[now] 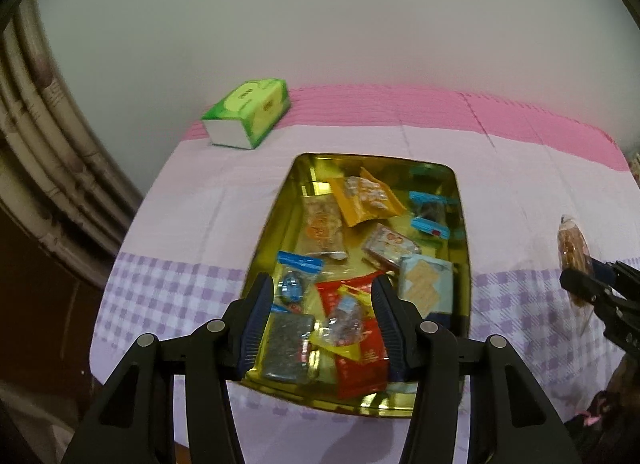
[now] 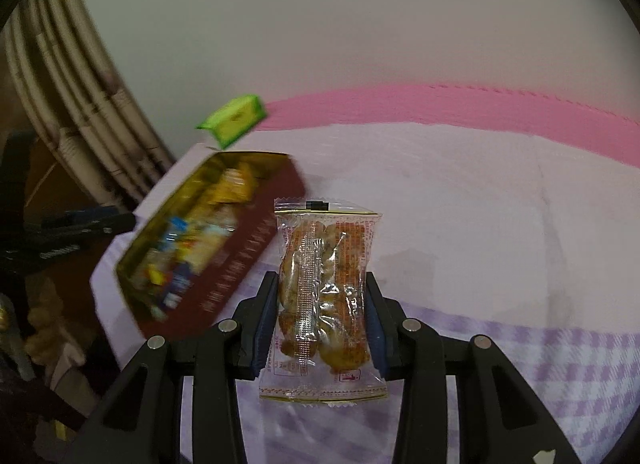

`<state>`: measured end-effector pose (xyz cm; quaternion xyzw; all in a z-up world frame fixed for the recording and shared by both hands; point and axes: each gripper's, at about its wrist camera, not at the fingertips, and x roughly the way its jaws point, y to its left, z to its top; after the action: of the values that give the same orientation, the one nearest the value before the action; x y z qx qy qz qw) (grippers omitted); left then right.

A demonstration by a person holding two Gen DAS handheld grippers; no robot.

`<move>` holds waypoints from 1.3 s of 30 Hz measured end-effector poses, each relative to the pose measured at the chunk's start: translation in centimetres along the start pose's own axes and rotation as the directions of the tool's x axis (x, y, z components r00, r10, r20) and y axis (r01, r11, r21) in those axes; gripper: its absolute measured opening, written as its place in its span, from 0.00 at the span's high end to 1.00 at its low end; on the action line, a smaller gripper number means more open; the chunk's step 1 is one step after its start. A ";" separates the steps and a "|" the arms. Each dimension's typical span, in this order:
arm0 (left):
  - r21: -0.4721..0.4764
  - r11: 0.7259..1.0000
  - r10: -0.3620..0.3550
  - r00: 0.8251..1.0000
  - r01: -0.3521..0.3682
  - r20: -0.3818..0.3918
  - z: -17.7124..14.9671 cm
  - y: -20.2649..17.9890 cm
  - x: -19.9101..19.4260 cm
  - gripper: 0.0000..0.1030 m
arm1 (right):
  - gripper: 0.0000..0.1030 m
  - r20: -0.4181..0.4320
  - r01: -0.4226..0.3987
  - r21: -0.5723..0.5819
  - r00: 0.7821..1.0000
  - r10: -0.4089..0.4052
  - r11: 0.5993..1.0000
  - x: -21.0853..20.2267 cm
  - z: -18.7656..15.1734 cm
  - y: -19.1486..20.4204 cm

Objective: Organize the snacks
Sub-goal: 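Lower the pastry packet into the gold tin and open the right tool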

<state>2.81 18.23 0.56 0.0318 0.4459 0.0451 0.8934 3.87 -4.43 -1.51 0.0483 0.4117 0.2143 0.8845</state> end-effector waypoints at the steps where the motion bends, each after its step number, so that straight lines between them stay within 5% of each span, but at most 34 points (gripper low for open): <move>1: -0.013 1.000 -0.002 1.000 0.002 0.001 0.0 0.4 -0.2 0.50 | 0.64 -0.001 -0.015 -0.015 1.000 0.015 1.000 0.1 0.4 1.0; 8: -0.085 0.996 -0.025 1.000 0.026 0.011 -0.4 3.4 -0.8 0.50 | 0.64 -0.030 -0.100 -0.093 0.995 0.098 0.991 2.0 2.6 7.3; 13: -0.132 0.991 0.025 1.000 -0.024 0.009 -0.7 6.3 -0.7 0.50 | 0.63 -0.052 -0.137 -0.119 0.990 0.131 0.983 3.9 3.8 10.6; 17: -0.181 0.980 0.082 0.996 -0.077 0.020 -0.7 8.0 -1.1 0.34 | 0.63 -0.075 -0.154 -0.116 0.986 0.146 0.981 5.7 4.6 12.6; 19: -0.189 0.978 0.101 0.994 -0.092 0.035 -0.6 8.2 -1.3 0.34 | 0.63 -0.088 -0.156 -0.120 0.985 0.146 0.980 6.7 4.9 13.6; 24: -0.167 0.977 0.147 0.987 -0.134 0.067 -0.5 8.1 -1.8 0.28 | 0.63 -0.123 -0.149 -0.116 0.983 0.135 0.982 9.3 5.3 15.0; 39: -0.165 0.978 0.138 0.989 -0.128 0.054 -0.5 7.9 -1.5 0.27 | 0.63 -0.169 -0.137 -0.089 0.978 0.121 0.987 12.9 5.1 15.8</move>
<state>1.13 25.96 2.23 -0.0094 0.4082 0.1397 0.9021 9.70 15.75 -3.12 0.0129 0.4676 0.2946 0.8333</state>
